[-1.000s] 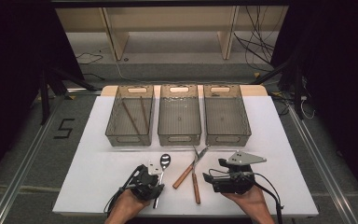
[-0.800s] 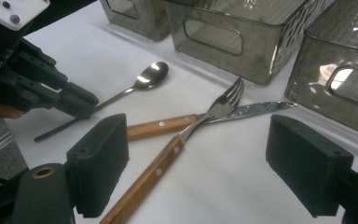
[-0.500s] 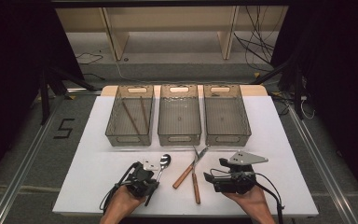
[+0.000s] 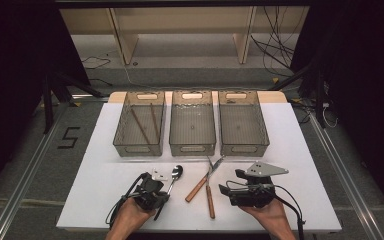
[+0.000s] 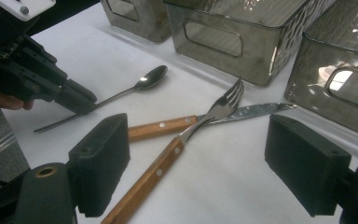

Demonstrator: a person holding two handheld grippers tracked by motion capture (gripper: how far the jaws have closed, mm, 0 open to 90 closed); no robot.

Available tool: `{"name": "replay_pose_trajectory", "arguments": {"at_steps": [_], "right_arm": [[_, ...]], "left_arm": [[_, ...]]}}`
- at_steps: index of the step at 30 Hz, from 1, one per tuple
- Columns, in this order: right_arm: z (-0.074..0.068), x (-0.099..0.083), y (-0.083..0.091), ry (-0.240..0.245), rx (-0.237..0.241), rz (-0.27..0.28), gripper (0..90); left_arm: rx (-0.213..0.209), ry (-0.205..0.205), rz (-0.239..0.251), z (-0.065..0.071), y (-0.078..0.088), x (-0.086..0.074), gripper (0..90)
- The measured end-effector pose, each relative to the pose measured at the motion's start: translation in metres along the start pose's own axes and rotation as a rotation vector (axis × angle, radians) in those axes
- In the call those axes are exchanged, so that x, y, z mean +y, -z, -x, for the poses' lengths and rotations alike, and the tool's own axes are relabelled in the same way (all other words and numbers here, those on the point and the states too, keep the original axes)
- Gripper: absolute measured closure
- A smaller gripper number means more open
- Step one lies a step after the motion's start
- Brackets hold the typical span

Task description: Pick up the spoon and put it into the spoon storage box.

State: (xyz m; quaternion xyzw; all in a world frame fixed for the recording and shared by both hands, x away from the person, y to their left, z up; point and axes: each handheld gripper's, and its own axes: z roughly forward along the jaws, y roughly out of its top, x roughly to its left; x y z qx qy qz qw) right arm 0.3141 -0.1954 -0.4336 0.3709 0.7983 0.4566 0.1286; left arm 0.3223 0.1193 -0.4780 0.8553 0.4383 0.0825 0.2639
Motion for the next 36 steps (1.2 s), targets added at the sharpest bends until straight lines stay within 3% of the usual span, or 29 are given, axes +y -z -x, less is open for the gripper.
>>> {"name": "replay_pose_trajectory", "arguments": {"at_steps": [4, 6, 11, 17, 27, 30, 36], "right_arm": [[0.000, 0.000, 0.000, 0.000, 0.002, 0.001, 22.8], [0.000, 0.000, 0.000, -0.001, 0.002, 0.002, 22.8], [0.000, 0.000, 0.000, 0.002, 0.004, 0.000, 22.8], [0.000, 0.000, 0.001, 0.000, 0.004, 0.001, 22.9], [0.000, 0.001, 0.002, 0.000, 0.005, 0.006, 23.0], [0.000, 0.001, 0.002, 0.000, 0.005, 0.005, 23.0], [0.000, 0.001, 0.001, 0.001, 0.007, 0.004, 23.1]], "left_arm": [[0.011, -0.001, 0.021, -0.002, 0.008, 0.002, 86.9], [-0.024, 0.011, 0.015, -0.007, 0.006, 0.001, 86.4], [0.002, 0.000, 0.008, -0.004, 0.005, 0.002, 85.5], [0.019, 0.017, 0.012, -0.008, 0.006, 0.000, 86.0], [0.010, 0.048, 0.034, -0.015, 0.010, -0.001, 87.6], [0.038, 0.069, 0.046, -0.020, 0.013, -0.001, 88.5], [-0.008, 0.085, 0.038, -0.026, 0.011, -0.003, 86.4]]}}
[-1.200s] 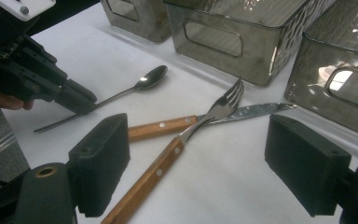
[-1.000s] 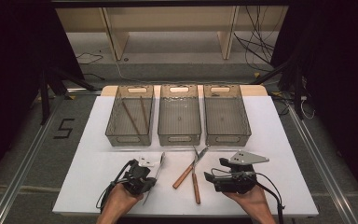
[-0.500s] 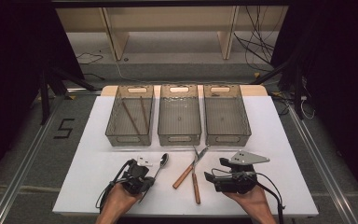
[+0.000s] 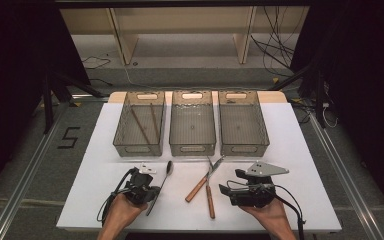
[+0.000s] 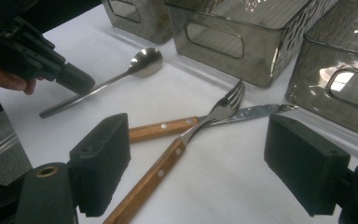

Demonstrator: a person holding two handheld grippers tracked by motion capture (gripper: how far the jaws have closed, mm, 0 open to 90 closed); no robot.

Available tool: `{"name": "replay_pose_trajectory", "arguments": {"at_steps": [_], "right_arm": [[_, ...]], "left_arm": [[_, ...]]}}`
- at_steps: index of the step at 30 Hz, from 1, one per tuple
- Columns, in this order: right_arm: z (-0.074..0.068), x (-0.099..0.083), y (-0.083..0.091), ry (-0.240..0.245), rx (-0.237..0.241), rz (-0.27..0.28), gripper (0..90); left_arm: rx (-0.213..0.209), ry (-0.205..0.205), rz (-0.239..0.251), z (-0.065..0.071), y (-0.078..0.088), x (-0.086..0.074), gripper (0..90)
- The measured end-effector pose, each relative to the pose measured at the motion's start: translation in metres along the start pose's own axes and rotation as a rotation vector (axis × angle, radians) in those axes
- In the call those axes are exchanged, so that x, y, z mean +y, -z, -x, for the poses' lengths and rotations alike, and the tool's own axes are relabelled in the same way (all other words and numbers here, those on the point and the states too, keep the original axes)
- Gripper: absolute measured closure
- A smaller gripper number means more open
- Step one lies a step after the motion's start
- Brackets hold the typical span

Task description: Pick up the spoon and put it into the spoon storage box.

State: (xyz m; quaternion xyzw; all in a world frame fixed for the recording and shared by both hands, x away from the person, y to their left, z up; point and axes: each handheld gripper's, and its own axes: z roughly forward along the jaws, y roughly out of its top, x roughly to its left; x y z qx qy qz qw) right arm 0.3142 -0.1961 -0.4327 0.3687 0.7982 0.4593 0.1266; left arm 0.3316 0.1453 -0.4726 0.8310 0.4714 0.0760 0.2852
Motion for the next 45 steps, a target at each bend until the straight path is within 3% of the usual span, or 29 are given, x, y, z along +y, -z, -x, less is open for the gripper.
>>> {"name": "replay_pose_trajectory", "arguments": {"at_steps": [8, 15, 30, 38, 45], "right_arm": [[0.000, 0.001, 0.001, -0.003, -0.001, 0.004, 23.2], [0.000, 0.001, 0.001, -0.002, 0.000, 0.002, 23.3], [0.001, 0.001, 0.001, -0.001, -0.001, 0.003, 23.4], [0.001, 0.001, 0.002, -0.002, -0.001, 0.003, 23.4], [0.001, 0.001, 0.003, -0.005, 0.001, 0.014, 23.0]], "left_arm": [[0.022, -0.032, -0.019, 0.007, -0.004, 0.001, 85.9], [0.033, -0.008, -0.004, 0.002, -0.002, 0.000, 88.4], [-0.011, -0.006, 0.003, -0.005, 0.002, 0.001, 89.3], [-0.028, 0.001, 0.038, -0.009, 0.013, 0.003, 89.3], [-0.056, -0.005, 0.094, -0.009, 0.031, 0.014, 89.3]]}}
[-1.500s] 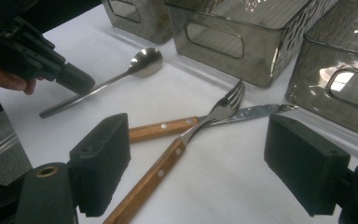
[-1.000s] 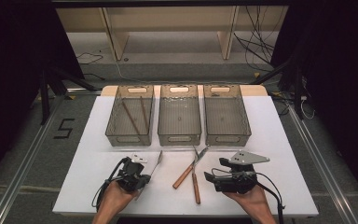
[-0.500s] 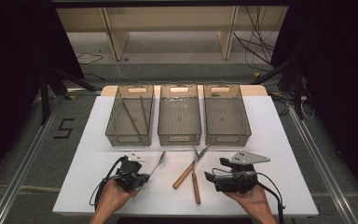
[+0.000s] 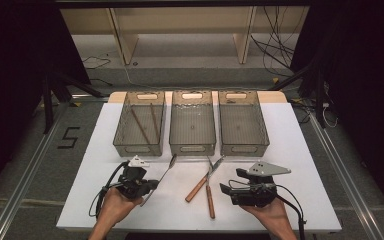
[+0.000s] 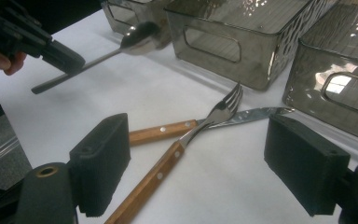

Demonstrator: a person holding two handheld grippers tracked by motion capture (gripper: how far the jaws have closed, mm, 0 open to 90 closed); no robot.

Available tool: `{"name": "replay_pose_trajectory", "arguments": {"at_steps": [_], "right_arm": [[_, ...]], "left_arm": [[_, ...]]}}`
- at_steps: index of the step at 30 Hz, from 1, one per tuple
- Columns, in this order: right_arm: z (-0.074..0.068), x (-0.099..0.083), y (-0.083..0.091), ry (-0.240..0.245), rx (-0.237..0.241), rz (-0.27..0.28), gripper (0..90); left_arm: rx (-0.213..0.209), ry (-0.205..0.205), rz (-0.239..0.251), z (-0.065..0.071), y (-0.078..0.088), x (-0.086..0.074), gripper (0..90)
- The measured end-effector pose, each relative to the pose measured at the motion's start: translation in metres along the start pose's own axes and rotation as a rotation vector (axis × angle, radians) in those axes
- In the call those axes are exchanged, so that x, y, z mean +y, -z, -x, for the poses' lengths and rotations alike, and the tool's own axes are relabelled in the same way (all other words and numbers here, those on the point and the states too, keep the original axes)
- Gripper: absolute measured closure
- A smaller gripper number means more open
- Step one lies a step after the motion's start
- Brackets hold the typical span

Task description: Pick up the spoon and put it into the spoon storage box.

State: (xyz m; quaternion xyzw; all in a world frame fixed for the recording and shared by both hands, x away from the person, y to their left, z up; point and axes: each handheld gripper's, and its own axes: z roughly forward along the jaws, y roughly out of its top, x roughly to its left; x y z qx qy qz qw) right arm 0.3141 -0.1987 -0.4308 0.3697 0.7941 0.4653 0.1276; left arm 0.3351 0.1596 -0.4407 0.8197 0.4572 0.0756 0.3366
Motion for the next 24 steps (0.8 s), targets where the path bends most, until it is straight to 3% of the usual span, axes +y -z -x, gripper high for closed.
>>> {"name": "replay_pose_trajectory", "arguments": {"at_steps": [11, 24], "right_arm": [[0.001, 0.000, 0.005, -0.001, 0.006, 0.047, 20.1], [0.004, -0.002, 0.013, -0.005, 0.007, 0.114, 19.8]], "left_arm": [[-0.005, -0.045, 0.054, 0.000, 0.015, 0.037, 89.3], [-0.040, -0.067, 0.102, -0.003, 0.017, 0.091, 89.3]]}}
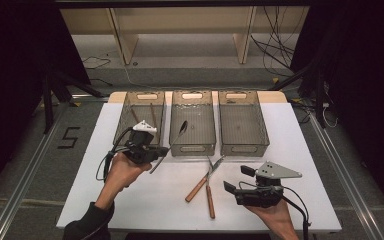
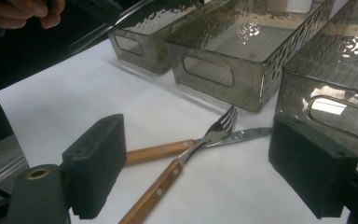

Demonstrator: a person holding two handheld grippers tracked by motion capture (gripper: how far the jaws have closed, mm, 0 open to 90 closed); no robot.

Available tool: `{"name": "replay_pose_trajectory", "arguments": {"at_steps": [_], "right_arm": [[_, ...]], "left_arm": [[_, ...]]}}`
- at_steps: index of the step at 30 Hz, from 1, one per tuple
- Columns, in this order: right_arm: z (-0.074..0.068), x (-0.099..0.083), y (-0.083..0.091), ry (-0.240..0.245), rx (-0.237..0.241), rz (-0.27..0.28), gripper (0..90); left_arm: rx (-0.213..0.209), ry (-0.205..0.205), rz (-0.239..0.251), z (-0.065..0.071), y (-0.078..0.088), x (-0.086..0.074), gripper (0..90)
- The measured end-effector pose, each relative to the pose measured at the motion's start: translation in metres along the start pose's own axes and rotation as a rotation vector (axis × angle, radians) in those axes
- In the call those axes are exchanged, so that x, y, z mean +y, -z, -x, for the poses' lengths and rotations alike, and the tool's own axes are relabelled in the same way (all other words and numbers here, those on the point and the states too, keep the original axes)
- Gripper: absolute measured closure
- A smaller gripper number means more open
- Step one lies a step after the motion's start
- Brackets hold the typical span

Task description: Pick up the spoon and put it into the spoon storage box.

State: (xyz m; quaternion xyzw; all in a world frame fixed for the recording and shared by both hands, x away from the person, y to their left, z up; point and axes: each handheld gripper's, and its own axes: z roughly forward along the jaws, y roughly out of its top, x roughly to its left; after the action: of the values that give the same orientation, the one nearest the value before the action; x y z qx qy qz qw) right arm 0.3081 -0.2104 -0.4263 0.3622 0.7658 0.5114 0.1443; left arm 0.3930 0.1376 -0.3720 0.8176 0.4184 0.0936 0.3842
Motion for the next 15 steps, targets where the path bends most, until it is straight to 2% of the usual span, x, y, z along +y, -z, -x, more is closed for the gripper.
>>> {"name": "replay_pose_trajectory", "arguments": {"at_steps": [2, 5, 7, 15], "right_arm": [[0.000, 0.000, 0.001, 0.000, 0.002, 0.005, 19.8], [0.001, -0.002, 0.002, 0.000, 0.001, 0.014, 19.8], [0.002, -0.002, 0.004, 0.002, -0.001, 0.024, 19.8], [0.004, -0.006, 0.008, -0.009, -0.004, 0.029, 19.8]], "left_arm": [[-0.016, 0.003, 0.001, -0.001, -0.002, 0.008, 89.3], [-0.019, -0.006, 0.002, -0.004, -0.006, 0.019, 89.3], [-0.025, 0.002, 0.011, -0.006, -0.008, 0.026, 89.3], [-0.011, 0.022, 0.001, -0.019, -0.022, 0.050, 89.3]]}}
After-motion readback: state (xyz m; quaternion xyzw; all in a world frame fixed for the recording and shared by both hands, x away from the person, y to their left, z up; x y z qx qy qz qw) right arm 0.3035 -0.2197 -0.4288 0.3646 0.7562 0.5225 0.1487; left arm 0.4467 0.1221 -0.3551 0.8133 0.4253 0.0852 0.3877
